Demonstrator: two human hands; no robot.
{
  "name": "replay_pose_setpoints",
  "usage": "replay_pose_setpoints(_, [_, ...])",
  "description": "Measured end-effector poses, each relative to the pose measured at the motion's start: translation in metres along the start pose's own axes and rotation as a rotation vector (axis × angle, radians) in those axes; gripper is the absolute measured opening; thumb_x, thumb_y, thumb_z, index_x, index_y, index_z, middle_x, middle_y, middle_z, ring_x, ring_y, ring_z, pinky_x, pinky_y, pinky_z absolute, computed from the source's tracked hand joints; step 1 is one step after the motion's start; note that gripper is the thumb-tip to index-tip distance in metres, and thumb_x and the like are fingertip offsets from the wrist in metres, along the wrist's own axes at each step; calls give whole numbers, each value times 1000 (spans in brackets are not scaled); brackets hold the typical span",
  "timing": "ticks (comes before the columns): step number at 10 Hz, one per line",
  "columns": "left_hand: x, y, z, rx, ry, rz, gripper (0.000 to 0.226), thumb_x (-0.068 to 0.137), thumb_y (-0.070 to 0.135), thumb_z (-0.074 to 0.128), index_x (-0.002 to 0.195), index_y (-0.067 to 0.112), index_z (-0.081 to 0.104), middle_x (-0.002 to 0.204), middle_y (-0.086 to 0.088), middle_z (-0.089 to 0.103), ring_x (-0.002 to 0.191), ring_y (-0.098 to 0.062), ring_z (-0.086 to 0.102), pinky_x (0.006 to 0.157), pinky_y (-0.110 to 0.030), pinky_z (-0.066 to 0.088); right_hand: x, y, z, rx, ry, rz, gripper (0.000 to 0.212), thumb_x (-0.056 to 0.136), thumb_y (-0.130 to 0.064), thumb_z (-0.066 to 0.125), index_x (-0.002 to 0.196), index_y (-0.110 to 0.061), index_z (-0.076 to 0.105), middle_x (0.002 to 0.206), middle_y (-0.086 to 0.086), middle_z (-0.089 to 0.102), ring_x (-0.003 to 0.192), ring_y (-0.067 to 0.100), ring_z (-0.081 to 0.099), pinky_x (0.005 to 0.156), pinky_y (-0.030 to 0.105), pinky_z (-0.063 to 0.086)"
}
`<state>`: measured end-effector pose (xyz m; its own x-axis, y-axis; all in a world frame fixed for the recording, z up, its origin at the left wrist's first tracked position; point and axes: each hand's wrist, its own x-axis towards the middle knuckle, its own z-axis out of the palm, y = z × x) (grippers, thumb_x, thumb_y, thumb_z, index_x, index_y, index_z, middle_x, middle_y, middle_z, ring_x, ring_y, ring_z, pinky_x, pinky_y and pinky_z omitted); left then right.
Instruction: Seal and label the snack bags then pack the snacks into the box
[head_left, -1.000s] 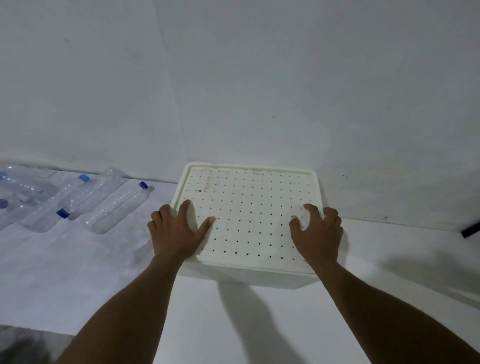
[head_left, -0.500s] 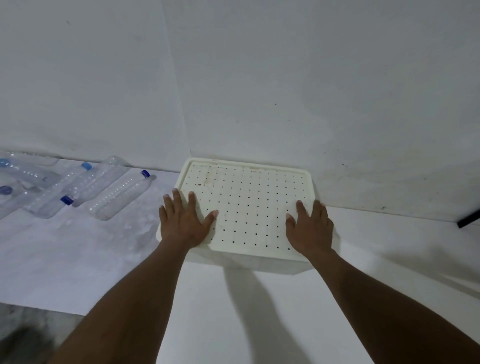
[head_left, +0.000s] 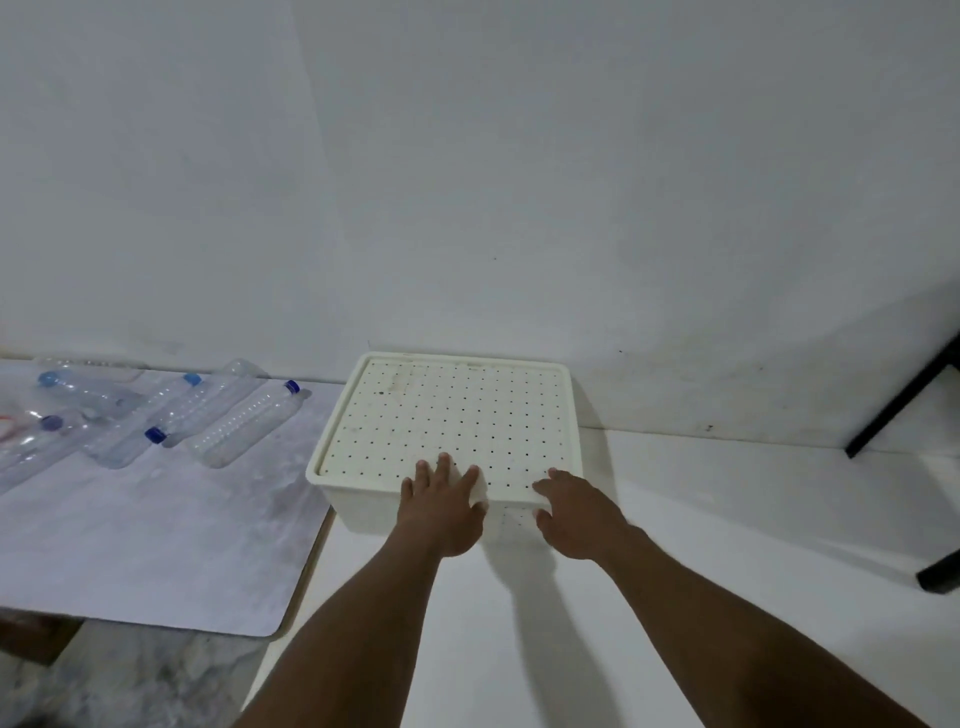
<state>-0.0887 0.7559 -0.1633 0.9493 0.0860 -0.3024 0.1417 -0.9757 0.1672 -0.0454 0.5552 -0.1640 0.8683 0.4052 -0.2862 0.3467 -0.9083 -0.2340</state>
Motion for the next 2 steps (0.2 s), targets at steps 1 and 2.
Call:
replay_pose_setpoints(1, [-11,34,-12,-57,-104,38,51,98,35,45,148,32,38,157,-6,32,143,-33,30,115,-51,33,-22,14,-26,55,-68,-15,42,96,-39,47,136,-25,54,147,-3,49,133,19,45,108,32,37])
replay_pose_setpoints(2, [-16,72,-37,-115,-130,59,52,95,33,52,146,31,44,154,0,43,140,-25,41,115,-46,35,-39,33,-62,52,-65,-35,37,94,-35,50,128,-23,61,139,-2,54,124,19,53,102,30,42])
